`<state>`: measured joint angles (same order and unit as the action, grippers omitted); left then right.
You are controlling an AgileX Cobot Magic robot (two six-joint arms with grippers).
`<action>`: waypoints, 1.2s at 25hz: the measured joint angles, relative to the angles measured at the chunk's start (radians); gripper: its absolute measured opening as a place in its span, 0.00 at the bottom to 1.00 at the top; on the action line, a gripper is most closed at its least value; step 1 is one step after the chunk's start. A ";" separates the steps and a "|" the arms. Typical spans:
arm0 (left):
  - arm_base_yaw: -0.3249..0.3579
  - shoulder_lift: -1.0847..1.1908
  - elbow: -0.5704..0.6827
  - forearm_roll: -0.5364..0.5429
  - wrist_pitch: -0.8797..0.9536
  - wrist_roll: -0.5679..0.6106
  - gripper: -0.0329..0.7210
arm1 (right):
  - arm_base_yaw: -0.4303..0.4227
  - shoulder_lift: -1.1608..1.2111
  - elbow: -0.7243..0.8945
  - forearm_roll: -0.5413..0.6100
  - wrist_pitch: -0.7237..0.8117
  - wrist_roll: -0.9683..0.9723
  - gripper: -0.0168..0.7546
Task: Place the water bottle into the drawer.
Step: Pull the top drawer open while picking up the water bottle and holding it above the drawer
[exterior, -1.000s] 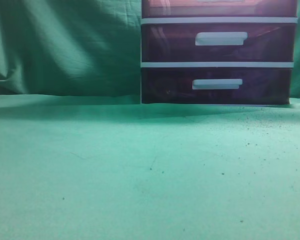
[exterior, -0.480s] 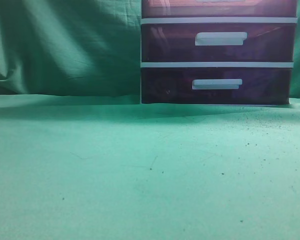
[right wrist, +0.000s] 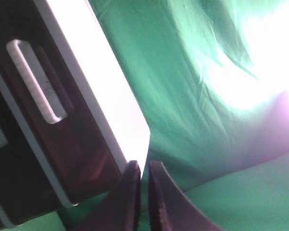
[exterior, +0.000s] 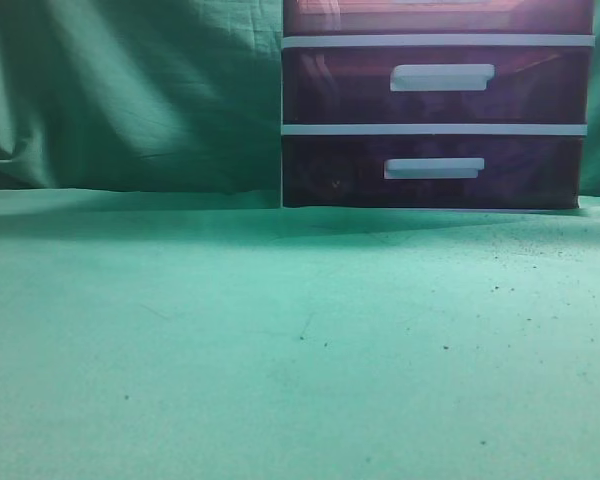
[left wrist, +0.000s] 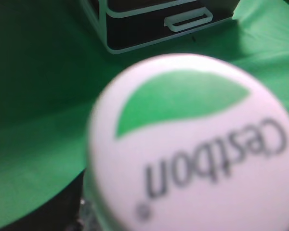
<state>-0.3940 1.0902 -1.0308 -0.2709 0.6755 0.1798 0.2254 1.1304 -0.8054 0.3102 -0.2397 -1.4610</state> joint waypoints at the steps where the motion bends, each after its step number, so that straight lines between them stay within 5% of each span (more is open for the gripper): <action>1: 0.000 0.000 0.000 0.002 0.000 0.000 0.44 | 0.013 0.039 0.000 -0.002 -0.057 -0.042 0.08; 8: 0.000 0.000 0.000 0.010 0.000 0.000 0.44 | 0.065 0.322 -0.057 -0.039 -0.263 -0.157 0.39; 24: 0.000 0.000 0.000 0.053 0.002 0.000 0.44 | 0.087 0.644 -0.308 -0.098 -0.280 -0.161 0.41; 30: 0.000 0.000 0.000 0.071 0.004 0.000 0.44 | 0.087 0.702 -0.322 -0.113 -0.404 -0.161 0.41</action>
<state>-0.3940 1.0902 -1.0308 -0.2000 0.6792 0.1798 0.3129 1.8325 -1.1270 0.1974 -0.6437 -1.6223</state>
